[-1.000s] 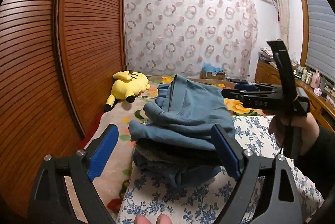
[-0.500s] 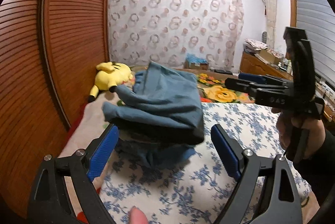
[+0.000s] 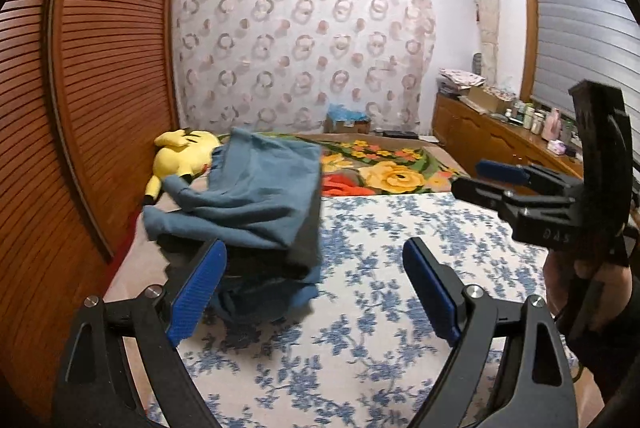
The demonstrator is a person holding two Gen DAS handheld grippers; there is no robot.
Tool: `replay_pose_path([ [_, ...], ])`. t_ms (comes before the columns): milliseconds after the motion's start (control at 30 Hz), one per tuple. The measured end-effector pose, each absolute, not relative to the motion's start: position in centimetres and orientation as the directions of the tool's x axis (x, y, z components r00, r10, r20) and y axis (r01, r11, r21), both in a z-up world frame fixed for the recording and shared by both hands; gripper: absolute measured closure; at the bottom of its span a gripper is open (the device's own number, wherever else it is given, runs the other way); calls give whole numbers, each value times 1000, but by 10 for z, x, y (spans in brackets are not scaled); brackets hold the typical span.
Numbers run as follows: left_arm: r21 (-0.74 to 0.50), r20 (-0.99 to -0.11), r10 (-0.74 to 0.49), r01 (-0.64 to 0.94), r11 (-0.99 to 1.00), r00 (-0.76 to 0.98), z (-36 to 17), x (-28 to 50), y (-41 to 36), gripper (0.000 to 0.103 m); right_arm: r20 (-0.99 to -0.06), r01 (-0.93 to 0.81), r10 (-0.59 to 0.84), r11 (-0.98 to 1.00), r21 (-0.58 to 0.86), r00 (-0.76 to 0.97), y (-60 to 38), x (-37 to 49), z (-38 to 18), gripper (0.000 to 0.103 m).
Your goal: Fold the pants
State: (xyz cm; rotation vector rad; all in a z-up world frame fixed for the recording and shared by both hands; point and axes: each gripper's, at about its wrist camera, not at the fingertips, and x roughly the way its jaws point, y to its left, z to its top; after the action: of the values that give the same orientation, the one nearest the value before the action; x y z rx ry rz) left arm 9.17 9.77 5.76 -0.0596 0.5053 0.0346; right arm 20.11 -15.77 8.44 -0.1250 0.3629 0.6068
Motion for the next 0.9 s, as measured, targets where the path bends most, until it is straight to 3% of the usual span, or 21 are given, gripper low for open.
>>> replay_pose_path([
  [400, -51, -484, -35, 12, 999, 874, 57, 95, 54, 13, -354, -463, 433, 887, 1, 829, -192, 133, 88, 30],
  [633, -47, -479, -65, 49, 998, 876, 57, 91, 26, 13, -364, -373, 349, 928, 6, 863, -200, 104, 90, 20],
  [900, -62, -464, -99, 80, 995, 880, 60, 89, -2, 13, -359, -274, 264, 961, 25, 895, -204, 84, 94, 19],
])
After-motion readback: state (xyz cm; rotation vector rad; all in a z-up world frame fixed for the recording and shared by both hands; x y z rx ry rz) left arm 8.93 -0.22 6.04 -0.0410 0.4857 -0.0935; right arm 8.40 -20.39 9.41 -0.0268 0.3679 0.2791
